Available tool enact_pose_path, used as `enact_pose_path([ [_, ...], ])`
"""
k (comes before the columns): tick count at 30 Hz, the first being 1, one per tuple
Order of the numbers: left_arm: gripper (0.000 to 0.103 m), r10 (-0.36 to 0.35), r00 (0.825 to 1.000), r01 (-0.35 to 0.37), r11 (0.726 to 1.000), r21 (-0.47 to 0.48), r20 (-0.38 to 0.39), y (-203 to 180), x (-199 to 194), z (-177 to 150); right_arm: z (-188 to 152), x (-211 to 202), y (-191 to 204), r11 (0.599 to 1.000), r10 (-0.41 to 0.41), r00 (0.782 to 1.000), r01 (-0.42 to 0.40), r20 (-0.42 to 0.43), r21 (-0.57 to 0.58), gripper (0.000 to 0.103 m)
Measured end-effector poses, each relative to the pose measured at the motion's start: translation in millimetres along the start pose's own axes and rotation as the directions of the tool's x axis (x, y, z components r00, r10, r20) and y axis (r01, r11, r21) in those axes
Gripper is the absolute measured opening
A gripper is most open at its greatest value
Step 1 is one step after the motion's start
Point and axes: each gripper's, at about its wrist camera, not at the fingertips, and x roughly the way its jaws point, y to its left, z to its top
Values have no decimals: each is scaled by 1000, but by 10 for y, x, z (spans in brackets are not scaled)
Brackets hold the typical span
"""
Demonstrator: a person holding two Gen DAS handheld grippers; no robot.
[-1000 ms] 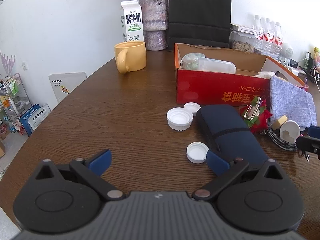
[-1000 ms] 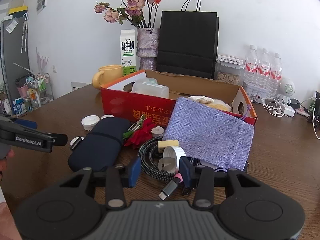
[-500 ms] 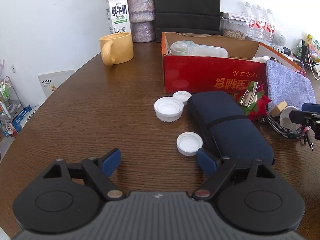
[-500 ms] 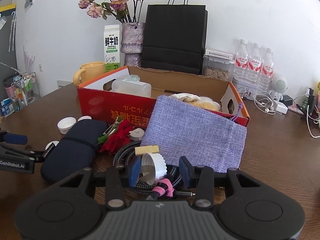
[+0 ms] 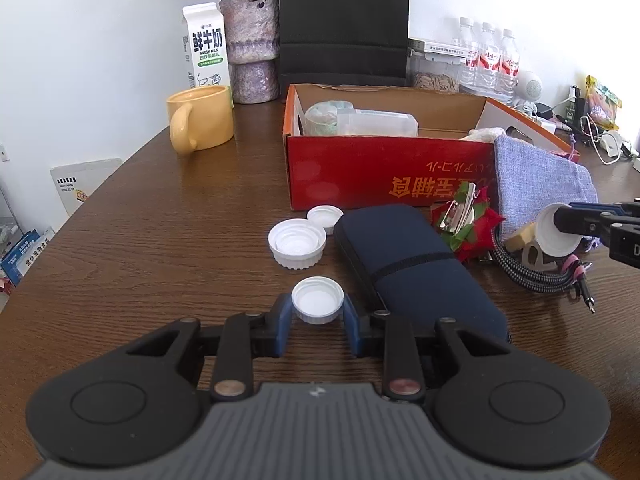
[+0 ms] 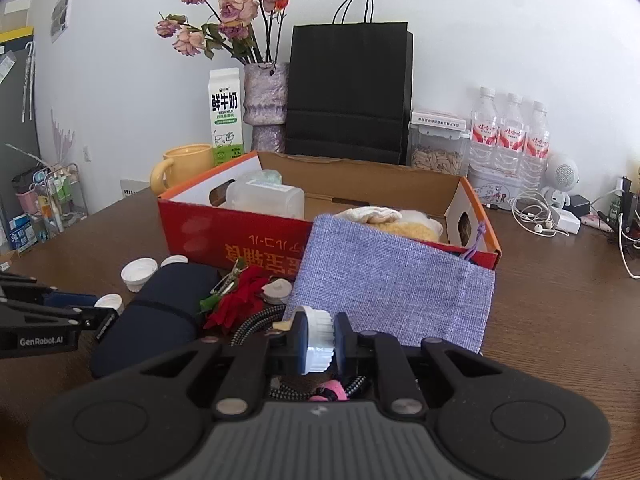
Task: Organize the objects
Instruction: 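Grasp a white bottle cap with the left tool while the right tool grasps a white round cap, then carry both caps over the cardboard box and open both tools to drop them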
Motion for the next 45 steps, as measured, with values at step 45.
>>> enact_pose_path([
  [45, 28, -17, 987, 14, 1000, 19, 158, -296, -176, 653, 418, -147, -93, 1000, 25, 992, -24, 126, -3, 13],
])
